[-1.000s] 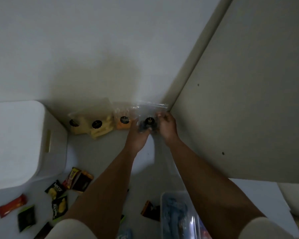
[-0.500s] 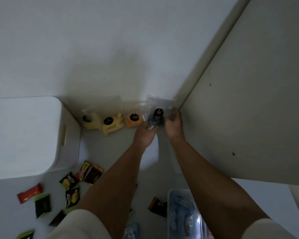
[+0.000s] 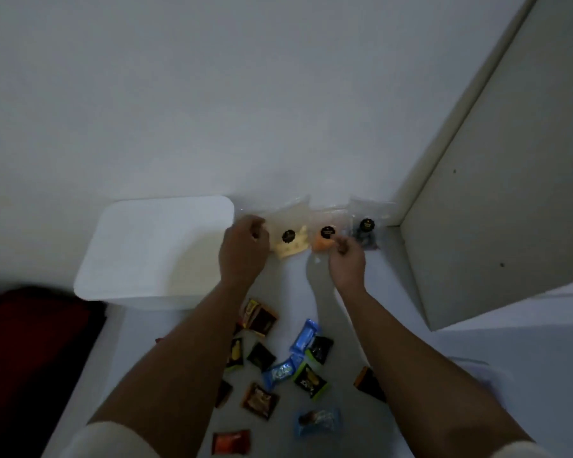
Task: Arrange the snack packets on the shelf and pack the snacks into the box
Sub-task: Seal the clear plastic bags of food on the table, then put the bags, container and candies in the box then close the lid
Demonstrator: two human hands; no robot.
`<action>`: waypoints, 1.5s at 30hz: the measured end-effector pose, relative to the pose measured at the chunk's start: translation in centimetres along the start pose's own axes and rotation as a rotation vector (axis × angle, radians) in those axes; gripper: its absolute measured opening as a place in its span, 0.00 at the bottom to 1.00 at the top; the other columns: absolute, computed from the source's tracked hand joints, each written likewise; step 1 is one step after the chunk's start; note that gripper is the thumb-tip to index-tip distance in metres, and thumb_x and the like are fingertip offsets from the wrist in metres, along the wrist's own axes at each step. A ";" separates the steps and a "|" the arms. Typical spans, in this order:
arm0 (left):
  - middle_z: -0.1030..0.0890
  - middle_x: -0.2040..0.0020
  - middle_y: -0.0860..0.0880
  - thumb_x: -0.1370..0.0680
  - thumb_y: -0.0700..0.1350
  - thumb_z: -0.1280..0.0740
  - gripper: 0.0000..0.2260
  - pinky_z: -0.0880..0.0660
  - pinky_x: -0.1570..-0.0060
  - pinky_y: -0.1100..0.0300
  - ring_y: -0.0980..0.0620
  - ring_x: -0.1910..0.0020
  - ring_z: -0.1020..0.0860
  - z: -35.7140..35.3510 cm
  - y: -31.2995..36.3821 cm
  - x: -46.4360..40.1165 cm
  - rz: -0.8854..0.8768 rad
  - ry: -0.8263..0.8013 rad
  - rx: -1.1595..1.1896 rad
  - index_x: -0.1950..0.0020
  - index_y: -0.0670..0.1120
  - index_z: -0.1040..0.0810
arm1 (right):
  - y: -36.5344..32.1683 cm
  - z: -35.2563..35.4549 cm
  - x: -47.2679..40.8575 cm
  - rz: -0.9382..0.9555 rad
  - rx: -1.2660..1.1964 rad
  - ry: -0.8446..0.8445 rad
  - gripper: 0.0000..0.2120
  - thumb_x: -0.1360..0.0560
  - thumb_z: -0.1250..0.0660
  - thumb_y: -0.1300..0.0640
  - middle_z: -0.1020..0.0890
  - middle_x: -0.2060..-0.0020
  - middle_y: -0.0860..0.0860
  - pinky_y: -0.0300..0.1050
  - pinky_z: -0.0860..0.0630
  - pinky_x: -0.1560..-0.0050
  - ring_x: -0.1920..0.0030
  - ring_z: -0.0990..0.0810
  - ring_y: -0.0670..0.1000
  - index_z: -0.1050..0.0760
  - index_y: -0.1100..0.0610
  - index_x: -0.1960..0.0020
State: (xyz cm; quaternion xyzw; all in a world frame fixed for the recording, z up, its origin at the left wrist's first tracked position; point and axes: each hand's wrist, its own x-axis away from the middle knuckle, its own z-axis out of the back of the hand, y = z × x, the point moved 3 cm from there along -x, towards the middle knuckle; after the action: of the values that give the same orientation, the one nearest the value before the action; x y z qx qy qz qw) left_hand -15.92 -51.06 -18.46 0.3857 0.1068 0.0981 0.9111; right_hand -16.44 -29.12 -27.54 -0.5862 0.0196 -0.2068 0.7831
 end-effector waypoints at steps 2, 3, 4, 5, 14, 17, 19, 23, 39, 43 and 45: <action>0.17 0.48 0.47 0.25 0.49 0.37 0.13 0.23 0.48 0.51 0.44 0.47 0.20 4.6 -2.2 -1.4 -0.075 0.088 -0.113 0.45 0.48 0.19 | -2.8 -2.5 1.3 0.059 0.042 -0.145 0.08 0.21 0.34 0.60 0.19 0.49 0.51 0.40 0.27 0.49 0.48 0.20 0.50 0.20 0.55 0.44; 0.17 0.47 0.47 0.25 0.48 0.36 0.13 0.23 0.47 0.49 0.41 0.46 0.21 6.6 -3.8 -2.0 -0.070 0.127 -0.162 0.44 0.48 0.19 | -4.2 -3.8 2.1 0.053 0.058 -0.211 0.08 0.21 0.34 0.60 0.19 0.51 0.51 0.41 0.27 0.51 0.49 0.21 0.50 0.20 0.55 0.44; 0.18 0.45 0.46 0.25 0.48 0.35 0.13 0.24 0.47 0.47 0.40 0.44 0.23 8.6 -5.3 -2.3 -0.036 0.160 -0.190 0.43 0.48 0.19 | -5.4 -5.0 2.9 0.043 0.081 -0.266 0.06 0.21 0.34 0.60 0.20 0.52 0.51 0.43 0.26 0.51 0.50 0.21 0.51 0.20 0.56 0.46; 0.19 0.43 0.45 0.26 0.47 0.34 0.13 0.24 0.46 0.45 0.38 0.42 0.24 10.5 -7.1 -2.6 0.015 0.184 -0.209 0.41 0.48 0.20 | -6.4 -6.4 3.6 0.029 0.096 -0.309 0.05 0.21 0.34 0.60 0.21 0.53 0.51 0.46 0.25 0.50 0.49 0.21 0.52 0.20 0.55 0.48; 0.33 0.26 0.41 0.24 0.54 0.33 0.31 0.36 0.31 0.36 0.36 0.26 0.36 21.3 -21.2 -3.1 0.561 -0.036 -0.264 0.23 0.46 0.36 | -10.4 -16.4 9.2 -0.201 0.143 -0.397 0.17 0.23 0.30 0.53 0.20 0.49 0.58 0.56 0.19 0.51 0.48 0.20 0.58 0.21 0.66 0.41; 0.31 0.26 0.39 0.23 0.50 0.32 0.32 0.34 0.30 0.43 0.36 0.28 0.32 22.3 -22.6 -3.6 0.571 -0.069 -0.043 0.22 0.42 0.38 | -10.6 -17.8 9.6 -0.196 0.184 -0.337 0.17 0.24 0.30 0.55 0.19 0.46 0.63 0.55 0.20 0.52 0.47 0.19 0.62 0.21 0.67 0.44; 0.30 0.26 0.40 0.22 0.50 0.32 0.31 0.35 0.29 0.46 0.38 0.28 0.31 22.9 -22.8 -3.9 0.561 -0.044 0.046 0.22 0.43 0.36 | -10.8 -18.3 9.6 -0.168 0.225 -0.281 0.15 0.25 0.32 0.57 0.19 0.50 0.65 0.51 0.25 0.59 0.52 0.19 0.62 0.22 0.70 0.48; 0.27 0.28 0.41 0.23 0.54 0.31 0.29 0.32 0.32 0.48 0.39 0.30 0.28 23.8 -22.5 -3.8 0.585 0.052 0.178 0.25 0.45 0.32 | -11.3 -18.7 10.0 -0.093 0.339 -0.194 0.10 0.27 0.33 0.60 0.18 0.59 0.62 0.46 0.31 0.62 0.60 0.22 0.58 0.22 0.69 0.57; 0.19 0.61 0.46 0.24 0.56 0.37 0.19 0.29 0.59 0.58 0.43 0.58 0.19 25.1 -14.1 -3.2 0.454 0.218 0.290 0.58 0.40 0.20 | -14.9 -12.9 14.3 0.118 0.024 0.157 0.16 0.20 0.39 0.61 0.18 0.42 0.55 0.42 0.29 0.47 0.44 0.21 0.53 0.24 0.60 0.34; 0.21 0.61 0.46 0.22 0.56 0.37 0.20 0.31 0.55 0.58 0.46 0.60 0.24 20.8 -8.6 -2.4 0.385 0.127 0.343 0.55 0.39 0.17 | -12.5 -6.1 13.5 0.067 0.054 0.279 0.16 0.20 0.38 0.58 0.18 0.42 0.55 0.42 0.29 0.47 0.42 0.20 0.56 0.23 0.60 0.35; 0.23 0.65 0.49 0.21 0.56 0.37 0.19 0.33 0.57 0.59 0.50 0.64 0.26 18.0 -6.0 -1.6 0.380 0.028 0.362 0.56 0.41 0.18 | -10.3 -2.5 13.1 0.014 0.068 0.338 0.16 0.21 0.37 0.56 0.17 0.43 0.55 0.43 0.28 0.49 0.43 0.19 0.57 0.22 0.59 0.36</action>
State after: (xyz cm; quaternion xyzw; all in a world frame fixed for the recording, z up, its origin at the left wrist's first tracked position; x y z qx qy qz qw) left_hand -11.95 -67.89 -10.40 0.5543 0.0611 0.2521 0.7909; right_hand -8.22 -38.26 -16.01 -0.5161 0.1480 -0.2973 0.7895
